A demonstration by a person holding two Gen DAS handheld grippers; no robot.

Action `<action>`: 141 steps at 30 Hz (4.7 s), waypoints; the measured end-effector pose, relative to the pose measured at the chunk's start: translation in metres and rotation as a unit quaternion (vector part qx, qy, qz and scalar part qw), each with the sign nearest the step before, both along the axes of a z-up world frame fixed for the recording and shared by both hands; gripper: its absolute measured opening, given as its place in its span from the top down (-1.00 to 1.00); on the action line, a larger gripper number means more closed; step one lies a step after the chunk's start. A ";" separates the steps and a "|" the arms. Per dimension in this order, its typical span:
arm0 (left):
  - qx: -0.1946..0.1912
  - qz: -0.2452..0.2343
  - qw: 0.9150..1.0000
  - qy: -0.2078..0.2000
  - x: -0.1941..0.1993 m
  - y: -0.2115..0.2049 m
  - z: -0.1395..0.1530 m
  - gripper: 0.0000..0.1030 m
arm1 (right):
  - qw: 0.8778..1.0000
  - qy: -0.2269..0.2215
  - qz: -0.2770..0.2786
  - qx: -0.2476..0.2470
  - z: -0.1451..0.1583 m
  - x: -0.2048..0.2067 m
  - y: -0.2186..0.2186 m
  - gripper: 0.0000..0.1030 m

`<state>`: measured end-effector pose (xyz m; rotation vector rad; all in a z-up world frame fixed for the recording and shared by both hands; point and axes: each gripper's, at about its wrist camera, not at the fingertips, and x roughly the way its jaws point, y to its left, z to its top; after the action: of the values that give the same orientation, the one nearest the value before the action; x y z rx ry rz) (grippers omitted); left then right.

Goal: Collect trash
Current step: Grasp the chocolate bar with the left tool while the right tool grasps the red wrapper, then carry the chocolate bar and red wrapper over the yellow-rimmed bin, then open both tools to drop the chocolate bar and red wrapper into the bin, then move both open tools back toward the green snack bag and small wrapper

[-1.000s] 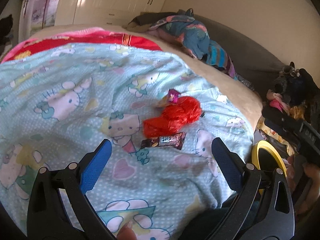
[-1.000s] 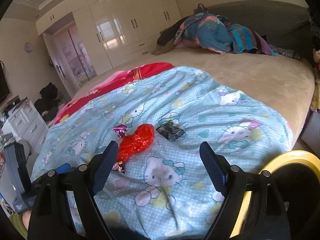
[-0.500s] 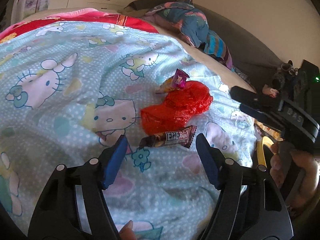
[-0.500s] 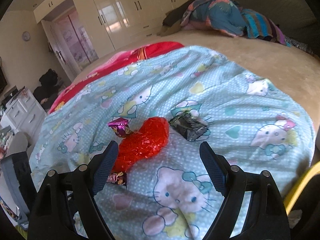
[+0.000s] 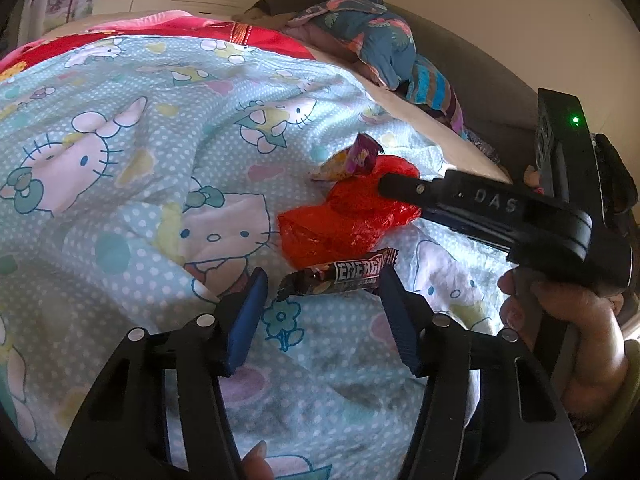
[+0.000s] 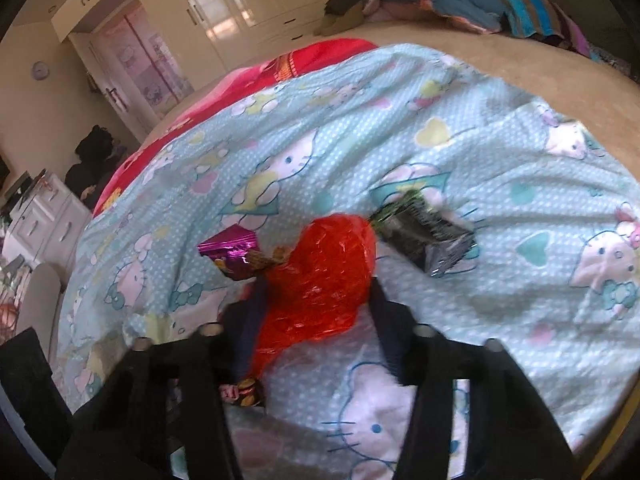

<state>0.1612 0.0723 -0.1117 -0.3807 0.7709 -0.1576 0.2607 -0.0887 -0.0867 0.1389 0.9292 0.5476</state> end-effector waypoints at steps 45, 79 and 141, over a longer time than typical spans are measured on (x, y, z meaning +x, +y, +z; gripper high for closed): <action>-0.015 -0.103 0.993 -0.059 -0.035 -0.055 0.052 1.00 | 0.995 -0.025 -0.097 -0.014 0.036 -0.088 -0.146 0.50; 0.093 -0.217 0.972 -0.020 0.011 -0.160 0.067 1.00 | 0.991 -0.028 -0.130 0.027 0.057 -0.123 -0.221 0.50; 0.065 -0.245 0.963 -0.095 -0.044 -0.248 0.097 -0.79 | 0.955 -0.073 -0.288 0.013 0.072 -0.165 -0.351 -0.55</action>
<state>0.1167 -0.1759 -0.0144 -0.0406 0.6685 -0.5972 0.0956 -0.4397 -0.0150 0.3744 0.6929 0.0260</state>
